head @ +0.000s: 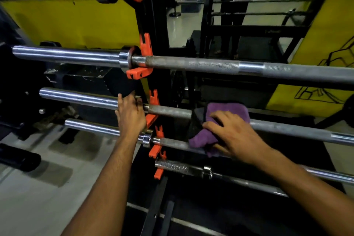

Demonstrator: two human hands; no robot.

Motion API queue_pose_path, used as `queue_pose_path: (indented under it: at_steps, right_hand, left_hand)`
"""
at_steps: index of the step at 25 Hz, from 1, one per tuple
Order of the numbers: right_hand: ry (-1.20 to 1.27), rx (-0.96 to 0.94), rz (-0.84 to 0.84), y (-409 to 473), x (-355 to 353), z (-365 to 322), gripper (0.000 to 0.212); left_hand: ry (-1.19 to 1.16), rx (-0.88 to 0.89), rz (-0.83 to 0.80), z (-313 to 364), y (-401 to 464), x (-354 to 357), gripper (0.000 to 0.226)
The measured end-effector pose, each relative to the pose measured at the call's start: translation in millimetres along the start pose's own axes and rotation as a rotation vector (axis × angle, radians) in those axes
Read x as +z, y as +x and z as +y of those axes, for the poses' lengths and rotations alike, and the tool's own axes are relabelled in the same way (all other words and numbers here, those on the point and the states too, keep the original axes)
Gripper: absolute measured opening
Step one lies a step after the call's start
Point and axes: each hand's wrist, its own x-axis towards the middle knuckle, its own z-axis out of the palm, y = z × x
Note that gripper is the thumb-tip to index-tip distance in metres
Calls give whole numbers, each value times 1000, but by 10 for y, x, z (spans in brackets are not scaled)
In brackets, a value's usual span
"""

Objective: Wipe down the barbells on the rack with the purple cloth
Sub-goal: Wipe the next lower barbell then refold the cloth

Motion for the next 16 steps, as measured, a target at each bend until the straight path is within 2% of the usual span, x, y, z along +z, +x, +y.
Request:
queue_pose_path:
  at_steps: [3,6,8,11,16]
  right_hand:
    - [94,27,37,-352,-196,-224,57]
    - [189,6,44,-544,-239,-309,51]
    - [408,26,32,-708,-222,-396,49]
    - [659,195,0,-1086,-237,-592,46]
    - [622,372,-56,-2052,-31,-898,45]
  left_hand:
    - [24,0,65,66,-297,-72,55]
    - [-38,124,69,110,-1017,-27,54]
    - [-147,151,-53,57,-1656,57,51]
    - [-203,151,-269,-137,-2567,135,43]
    - [-129,62,-449,-258,-3597,-61,34]
